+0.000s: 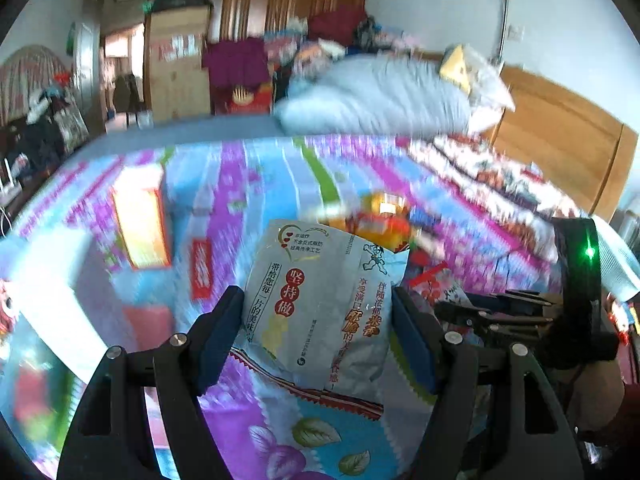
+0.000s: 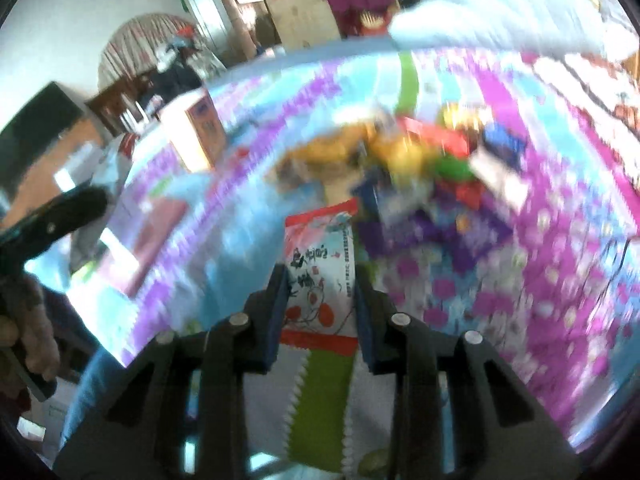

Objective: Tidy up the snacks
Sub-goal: 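Carry both packets over the clear bowl and hold them above it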

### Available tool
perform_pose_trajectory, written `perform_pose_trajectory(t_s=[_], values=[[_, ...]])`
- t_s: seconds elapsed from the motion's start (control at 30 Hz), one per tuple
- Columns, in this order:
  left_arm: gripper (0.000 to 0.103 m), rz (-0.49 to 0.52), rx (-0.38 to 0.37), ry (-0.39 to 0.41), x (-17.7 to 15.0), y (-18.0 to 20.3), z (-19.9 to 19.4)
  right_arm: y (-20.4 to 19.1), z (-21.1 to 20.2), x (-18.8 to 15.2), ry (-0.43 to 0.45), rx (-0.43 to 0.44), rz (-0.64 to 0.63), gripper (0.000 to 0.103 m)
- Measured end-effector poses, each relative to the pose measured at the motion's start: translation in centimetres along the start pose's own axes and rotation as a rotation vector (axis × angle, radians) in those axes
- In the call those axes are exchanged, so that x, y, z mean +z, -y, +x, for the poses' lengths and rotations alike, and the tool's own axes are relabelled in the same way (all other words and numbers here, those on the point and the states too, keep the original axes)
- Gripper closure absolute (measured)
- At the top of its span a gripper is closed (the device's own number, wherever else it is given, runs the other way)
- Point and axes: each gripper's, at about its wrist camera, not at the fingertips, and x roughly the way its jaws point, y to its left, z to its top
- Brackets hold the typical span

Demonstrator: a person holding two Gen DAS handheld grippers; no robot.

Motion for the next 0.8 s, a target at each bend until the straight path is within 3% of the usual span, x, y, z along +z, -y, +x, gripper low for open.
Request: perform_pose_trajectory(t_s=[0.23, 0.43, 0.67, 0.8], values=[[0.028, -0.026, 0.066, 0.143, 3.5, -3.1, -6.8, -5.5, -3.4, 7.4, 0.147, 0.07, -0.094, 0.071], [0.028, -0.101, 0.209, 0.203, 4.7, -9.0, -11.2, -13.2, -3.6, 12.5, 0.205, 0.193, -0.189, 0.071], [0.028, -0.248, 0.423, 0.215, 4.6, -19.5, -16.1, -23.8, -0.9, 15.4, 0.165, 0.37, -0.282, 0.071], [0.028, -0.339, 0.507, 0.185, 3.5, -26.3, -17.7, -29.7, 1.8, 15.8, 0.107, 0.449, -0.331, 0.071]])
